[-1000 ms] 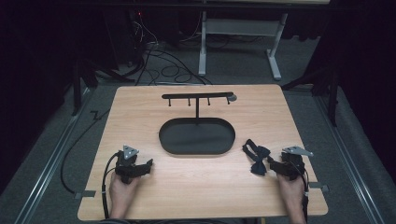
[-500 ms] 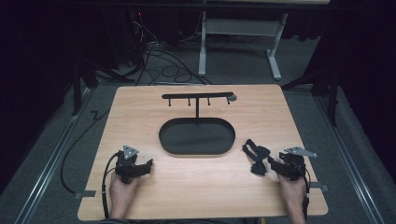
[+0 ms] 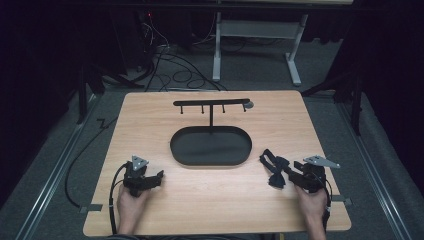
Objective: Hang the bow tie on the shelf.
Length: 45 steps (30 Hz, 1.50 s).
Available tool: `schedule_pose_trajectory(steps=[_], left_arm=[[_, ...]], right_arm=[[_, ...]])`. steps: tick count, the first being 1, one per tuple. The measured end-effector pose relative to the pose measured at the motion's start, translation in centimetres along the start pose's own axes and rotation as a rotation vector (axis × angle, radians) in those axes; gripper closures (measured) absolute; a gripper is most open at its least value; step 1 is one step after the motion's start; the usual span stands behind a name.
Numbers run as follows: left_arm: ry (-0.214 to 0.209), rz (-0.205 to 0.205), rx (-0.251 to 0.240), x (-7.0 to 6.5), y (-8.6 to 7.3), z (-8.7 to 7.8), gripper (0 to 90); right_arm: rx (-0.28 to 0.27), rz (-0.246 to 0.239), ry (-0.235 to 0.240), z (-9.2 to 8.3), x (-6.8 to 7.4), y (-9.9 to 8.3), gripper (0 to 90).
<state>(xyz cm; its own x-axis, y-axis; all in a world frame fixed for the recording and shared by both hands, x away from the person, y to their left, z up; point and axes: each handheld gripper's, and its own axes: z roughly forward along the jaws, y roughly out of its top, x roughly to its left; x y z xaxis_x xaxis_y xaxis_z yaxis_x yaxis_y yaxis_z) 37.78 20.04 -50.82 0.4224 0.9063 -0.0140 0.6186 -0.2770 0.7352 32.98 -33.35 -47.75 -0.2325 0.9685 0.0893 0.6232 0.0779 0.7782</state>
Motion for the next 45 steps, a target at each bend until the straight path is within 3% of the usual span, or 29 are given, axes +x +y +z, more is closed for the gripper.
schedule_pose_trajectory(steps=[8,21,23,33,45], left_arm=[[0.0,0.0,0.0,0.0,0.0,0.0,21.7],[0.0,0.0,0.0,0.0,0.0,0.0,21.6],[0.0,0.0,0.0,0.0,0.0,0.0,21.6],[0.0,0.0,0.0,0.0,0.0,0.0,21.6],[0.0,0.0,0.0,0.0,0.0,0.0,21.6]], right_arm=[[-0.012,-0.027,0.042,0.3,0.7,1.1,53.1],[0.027,-0.046,0.095,2.5,1.8,3.2,54.9],[0.035,-0.031,0.103,2.8,1.8,3.5,55.9],[0.073,-0.038,0.09,4.9,1.8,4.5,58.7],[0.166,-0.024,0.088,7.3,1.3,3.9,72.5]])
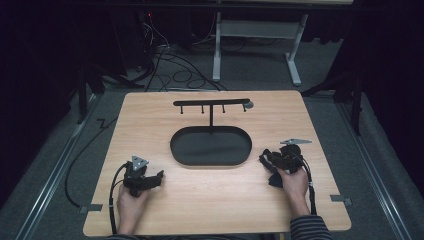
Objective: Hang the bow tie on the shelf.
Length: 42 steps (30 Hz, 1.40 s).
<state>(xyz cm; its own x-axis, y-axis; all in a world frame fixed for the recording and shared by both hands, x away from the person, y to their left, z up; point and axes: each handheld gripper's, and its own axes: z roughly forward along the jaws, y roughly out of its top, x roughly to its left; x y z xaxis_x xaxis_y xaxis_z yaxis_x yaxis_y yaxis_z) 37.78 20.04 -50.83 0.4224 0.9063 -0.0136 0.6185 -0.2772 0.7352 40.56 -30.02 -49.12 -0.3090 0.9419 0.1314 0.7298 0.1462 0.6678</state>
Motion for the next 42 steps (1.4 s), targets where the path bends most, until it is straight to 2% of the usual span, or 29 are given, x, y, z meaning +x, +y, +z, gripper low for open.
schedule_pose_trajectory(steps=[2,3,7,17,18,27,28,34,42], left_arm=[[0.0,0.0,0.0,0.0,0.0,0.0,21.6],[0.0,0.0,0.0,0.0,0.0,0.0,21.6],[0.0,0.0,0.0,0.0,0.0,0.0,21.6],[0.0,0.0,0.0,0.0,0.0,0.0,21.6],[0.0,-0.001,0.0,0.0,0.0,0.0,21.6],[0.0,0.0,0.0,0.0,0.0,0.0,21.6],[0.0,-0.001,0.0,0.0,0.0,0.0,21.6],[0.0,0.0,0.0,0.0,0.0,0.0,21.6],[0.0,0.0,0.0,0.0,0.0,0.0,21.6]], right_arm=[[0.001,-0.007,-0.003,0.1,0.0,0.0,74.7],[0.004,-0.008,-0.005,0.1,0.0,0.0,79.5],[0.005,-0.039,-0.013,0.0,0.3,0.0,89.6],[-0.059,-0.074,0.004,-1.7,1.0,0.2,90.0],[-0.08,-0.08,0.008,-2.3,1.2,0.3,90.0],[-0.134,-0.133,0.018,-4.2,2.5,1.3,90.0],[-0.148,-0.15,0.023,-4.6,3.0,1.7,90.0],[-0.167,-0.163,0.038,-5.0,3.8,2.2,90.0],[-0.196,-0.208,0.048,-5.7,5.1,3.2,90.0]])
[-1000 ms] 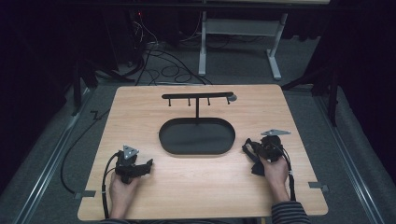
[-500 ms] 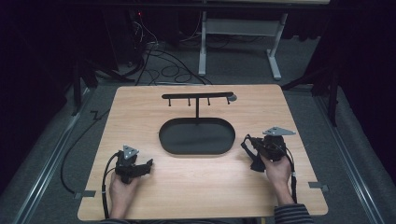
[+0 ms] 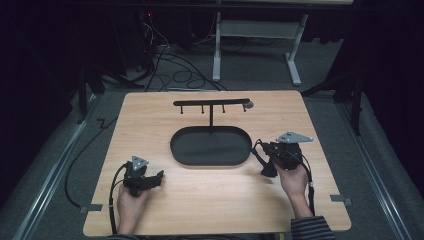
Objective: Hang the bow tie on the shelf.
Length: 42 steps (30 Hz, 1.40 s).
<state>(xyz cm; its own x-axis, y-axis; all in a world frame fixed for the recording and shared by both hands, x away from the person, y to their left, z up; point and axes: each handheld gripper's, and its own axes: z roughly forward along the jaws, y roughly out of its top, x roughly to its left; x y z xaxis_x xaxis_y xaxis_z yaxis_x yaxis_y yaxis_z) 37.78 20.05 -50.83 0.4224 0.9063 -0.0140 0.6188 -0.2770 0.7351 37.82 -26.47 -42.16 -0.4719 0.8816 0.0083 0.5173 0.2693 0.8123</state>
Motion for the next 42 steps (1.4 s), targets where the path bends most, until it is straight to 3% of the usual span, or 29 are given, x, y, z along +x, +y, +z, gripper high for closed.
schedule_pose_trajectory(steps=[17,25,42], left_arm=[[0.0,0.0,0.0,0.0,0.0,0.0,21.6],[0.0,0.0,0.0,0.0,0.0,0.0,21.6],[0.0,0.0,0.0,0.0,0.0,0.0,21.6]], right_arm=[[-0.049,-0.055,0.027,-0.2,1.0,3.1,90.0],[-0.077,-0.046,0.075,-0.1,1.5,4.5,90.0],[-0.112,-0.066,0.08,-0.1,1.7,7.0,90.0]])
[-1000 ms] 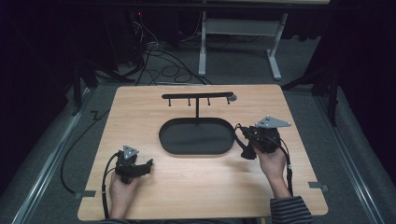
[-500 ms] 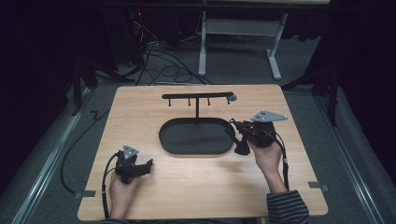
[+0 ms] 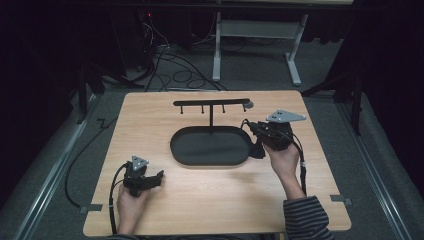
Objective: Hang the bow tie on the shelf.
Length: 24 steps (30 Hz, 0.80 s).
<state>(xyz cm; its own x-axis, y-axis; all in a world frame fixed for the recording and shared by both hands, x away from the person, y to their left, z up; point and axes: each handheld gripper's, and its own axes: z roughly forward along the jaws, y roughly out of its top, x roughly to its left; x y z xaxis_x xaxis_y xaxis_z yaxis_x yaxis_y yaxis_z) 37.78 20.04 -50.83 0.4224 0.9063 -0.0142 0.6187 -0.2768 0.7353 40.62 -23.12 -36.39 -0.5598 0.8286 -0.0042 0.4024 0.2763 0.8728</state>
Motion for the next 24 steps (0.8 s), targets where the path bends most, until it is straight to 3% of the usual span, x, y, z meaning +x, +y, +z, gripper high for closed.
schedule_pose_trajectory(steps=[9,24], left_arm=[[0.0,0.0,0.0,0.0,0.0,0.0,21.6],[-0.001,-0.001,0.0,0.0,0.0,0.0,21.7]], right_arm=[[-0.027,0.009,-0.016,0.7,-0.7,1.2,90.0],[-0.025,0.008,-0.049,1.3,-1.3,3.0,90.0]])
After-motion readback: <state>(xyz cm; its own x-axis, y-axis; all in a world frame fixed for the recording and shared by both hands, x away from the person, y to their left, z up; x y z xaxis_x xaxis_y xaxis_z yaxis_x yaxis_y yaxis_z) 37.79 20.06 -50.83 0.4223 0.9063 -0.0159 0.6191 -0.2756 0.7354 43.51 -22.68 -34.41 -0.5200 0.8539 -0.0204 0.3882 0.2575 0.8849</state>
